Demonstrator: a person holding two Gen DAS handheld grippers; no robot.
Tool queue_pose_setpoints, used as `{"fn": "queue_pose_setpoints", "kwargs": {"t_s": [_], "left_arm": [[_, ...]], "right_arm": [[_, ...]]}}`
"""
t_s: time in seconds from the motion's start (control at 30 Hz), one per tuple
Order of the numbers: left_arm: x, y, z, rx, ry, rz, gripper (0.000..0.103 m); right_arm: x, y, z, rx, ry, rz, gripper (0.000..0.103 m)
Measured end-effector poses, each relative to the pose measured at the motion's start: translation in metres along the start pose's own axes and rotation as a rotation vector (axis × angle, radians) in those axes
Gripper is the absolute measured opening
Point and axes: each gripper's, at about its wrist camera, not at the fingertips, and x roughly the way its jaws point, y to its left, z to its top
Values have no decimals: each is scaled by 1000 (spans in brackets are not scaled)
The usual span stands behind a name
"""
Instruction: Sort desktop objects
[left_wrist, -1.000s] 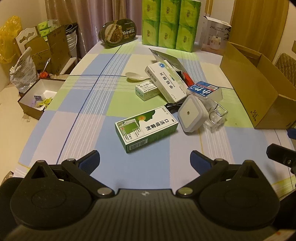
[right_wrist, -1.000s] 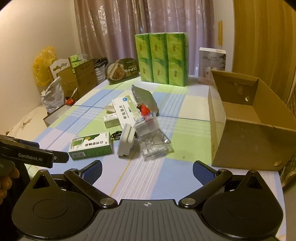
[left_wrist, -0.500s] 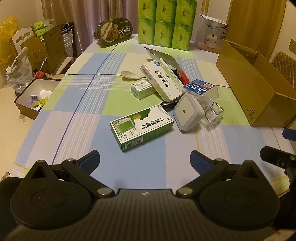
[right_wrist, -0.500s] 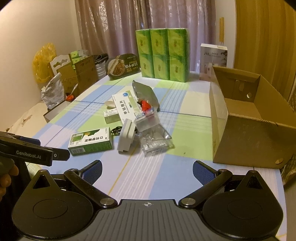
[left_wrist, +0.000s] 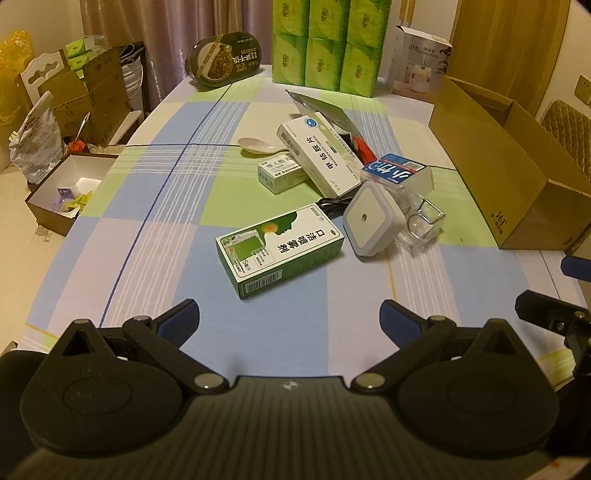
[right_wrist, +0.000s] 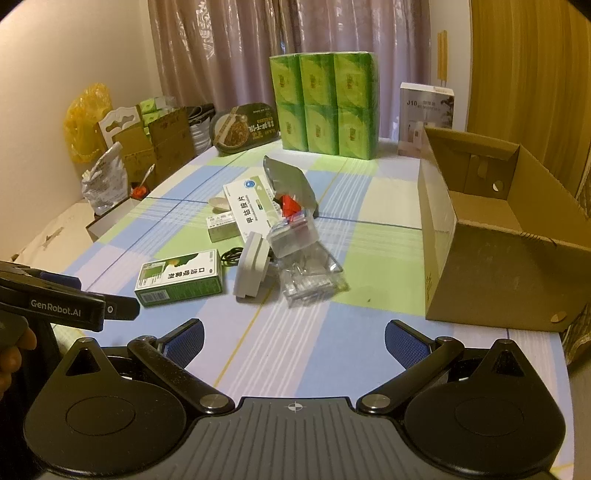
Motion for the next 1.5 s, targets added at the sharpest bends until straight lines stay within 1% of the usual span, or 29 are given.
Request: {"fn": "queue_pose_setpoints", "kwargs": {"t_s": [0.5,1.0,1.4,1.5], "left_arm": [[2,-3,0,8,7,-3,102],[4,-4,3,29,11,-29,102],[17,2,20,123,39,-41,102],[24,4,26,164,47,-45,102]], "right_arm": [[4,-2,-2,12,17,6,101],[9,-5,-3,18,25,16,101],[30,-11,-1,-5,46,24,101],[38,-15,-2,-15,57,25,101]]}}
